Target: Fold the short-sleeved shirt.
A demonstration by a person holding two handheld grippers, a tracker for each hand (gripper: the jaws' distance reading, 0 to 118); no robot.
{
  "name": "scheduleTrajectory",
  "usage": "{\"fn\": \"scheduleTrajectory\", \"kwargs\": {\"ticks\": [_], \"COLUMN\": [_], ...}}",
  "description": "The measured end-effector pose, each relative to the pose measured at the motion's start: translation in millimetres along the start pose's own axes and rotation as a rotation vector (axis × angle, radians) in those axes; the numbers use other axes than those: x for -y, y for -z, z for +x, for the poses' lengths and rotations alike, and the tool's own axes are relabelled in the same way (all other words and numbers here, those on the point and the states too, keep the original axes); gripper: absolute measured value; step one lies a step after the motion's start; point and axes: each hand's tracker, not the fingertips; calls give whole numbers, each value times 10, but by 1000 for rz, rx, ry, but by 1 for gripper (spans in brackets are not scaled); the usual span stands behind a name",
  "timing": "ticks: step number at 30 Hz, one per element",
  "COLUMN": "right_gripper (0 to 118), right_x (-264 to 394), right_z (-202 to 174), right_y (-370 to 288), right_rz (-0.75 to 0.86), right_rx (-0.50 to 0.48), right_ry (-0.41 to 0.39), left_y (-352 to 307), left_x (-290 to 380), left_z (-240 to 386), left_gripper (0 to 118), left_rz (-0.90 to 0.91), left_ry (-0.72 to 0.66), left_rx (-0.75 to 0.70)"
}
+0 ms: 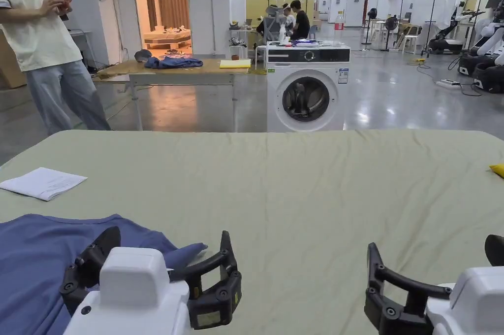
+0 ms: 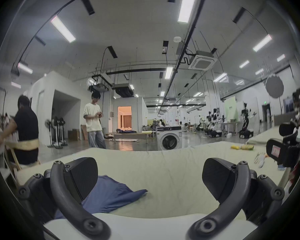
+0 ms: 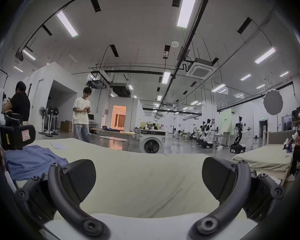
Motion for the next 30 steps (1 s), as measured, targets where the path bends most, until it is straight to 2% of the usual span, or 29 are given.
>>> {"fn": "scheduleTrajectory", "kwargs": {"ticks": [3, 13, 21, 30], "right_gripper": [118, 118, 118, 118], "right_x": [54, -8, -36, -61], "right_z": [52, 91, 110, 119], "right_y": [38, 0, -9, -23], "right_rz": [-33, -21, -31, -22], "right_rx": [-74, -48, -50, -43], "right_ry": [100, 59, 108, 86], "left_y": [-9, -12, -41, -39], "left_x": [8, 20, 10, -30], "left_z": [-21, -75, -57, -92], "left_gripper": [108, 108, 108, 108], "left_rz": [6, -23, -18, -19], "left_ry": [-2, -50, -35, -60], "left_rx": [5, -12, -7, -37]}}
